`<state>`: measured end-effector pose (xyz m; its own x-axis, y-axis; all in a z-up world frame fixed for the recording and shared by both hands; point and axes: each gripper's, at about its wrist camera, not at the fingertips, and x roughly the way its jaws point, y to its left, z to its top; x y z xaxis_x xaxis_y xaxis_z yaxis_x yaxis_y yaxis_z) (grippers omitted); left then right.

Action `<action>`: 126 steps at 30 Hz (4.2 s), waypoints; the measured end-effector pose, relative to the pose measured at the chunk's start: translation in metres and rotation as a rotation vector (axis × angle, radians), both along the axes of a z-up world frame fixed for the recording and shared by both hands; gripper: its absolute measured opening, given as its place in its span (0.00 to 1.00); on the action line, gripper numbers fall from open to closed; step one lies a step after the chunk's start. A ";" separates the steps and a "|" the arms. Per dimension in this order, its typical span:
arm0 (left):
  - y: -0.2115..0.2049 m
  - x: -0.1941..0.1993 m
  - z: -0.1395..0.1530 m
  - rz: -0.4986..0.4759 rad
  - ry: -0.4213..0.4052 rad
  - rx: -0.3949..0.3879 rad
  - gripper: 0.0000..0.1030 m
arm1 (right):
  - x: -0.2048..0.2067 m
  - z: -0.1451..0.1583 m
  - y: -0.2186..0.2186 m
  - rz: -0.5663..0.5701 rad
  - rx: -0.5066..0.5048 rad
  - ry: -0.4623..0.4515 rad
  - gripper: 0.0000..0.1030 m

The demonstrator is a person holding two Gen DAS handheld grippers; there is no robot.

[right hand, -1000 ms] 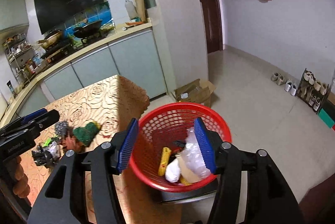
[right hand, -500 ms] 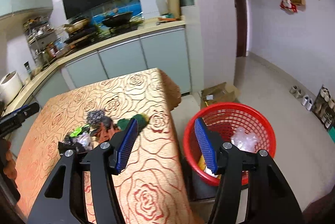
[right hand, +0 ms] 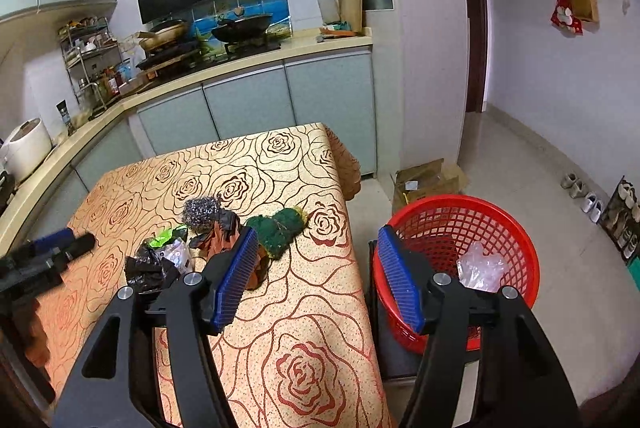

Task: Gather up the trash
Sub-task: 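Move both tools back over the table toward the remaining trash, then grasp the black plastic bag with the left gripper while the right gripper grasps the orange cloth, then lift the black bag and orange cloth and carry both over the red wastebasket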

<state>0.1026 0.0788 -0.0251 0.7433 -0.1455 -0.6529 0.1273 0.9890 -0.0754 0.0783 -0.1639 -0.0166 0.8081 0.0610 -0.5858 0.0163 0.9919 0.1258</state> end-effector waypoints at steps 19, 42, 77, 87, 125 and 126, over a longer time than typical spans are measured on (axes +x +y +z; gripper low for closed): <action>-0.042 0.031 -0.060 -0.124 0.142 -0.008 0.34 | 0.007 -0.008 -0.008 -0.021 -0.015 0.026 0.59; -0.003 0.005 -0.006 -0.070 -0.002 -0.023 0.05 | 0.061 -0.056 0.074 0.201 -0.031 0.152 0.59; 0.032 0.006 -0.002 0.011 -0.017 -0.008 0.05 | 0.052 -0.047 0.083 0.226 -0.069 0.107 0.23; -0.003 0.013 0.011 -0.079 -0.050 -0.002 0.05 | 0.028 -0.019 0.036 0.114 -0.066 0.047 0.23; -0.258 0.068 -0.019 -0.562 0.022 -0.021 0.05 | -0.013 -0.032 -0.155 -0.288 -0.130 0.109 0.23; -0.260 0.068 -0.021 -0.565 0.027 -0.017 0.05 | -0.011 -0.036 -0.157 -0.289 -0.134 0.121 0.23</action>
<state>0.1702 -0.1817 -0.0458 0.5300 -0.5268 -0.6645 0.6345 0.7662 -0.1014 0.0677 -0.3210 -0.0523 0.7050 -0.2445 -0.6657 0.3061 0.9516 -0.0253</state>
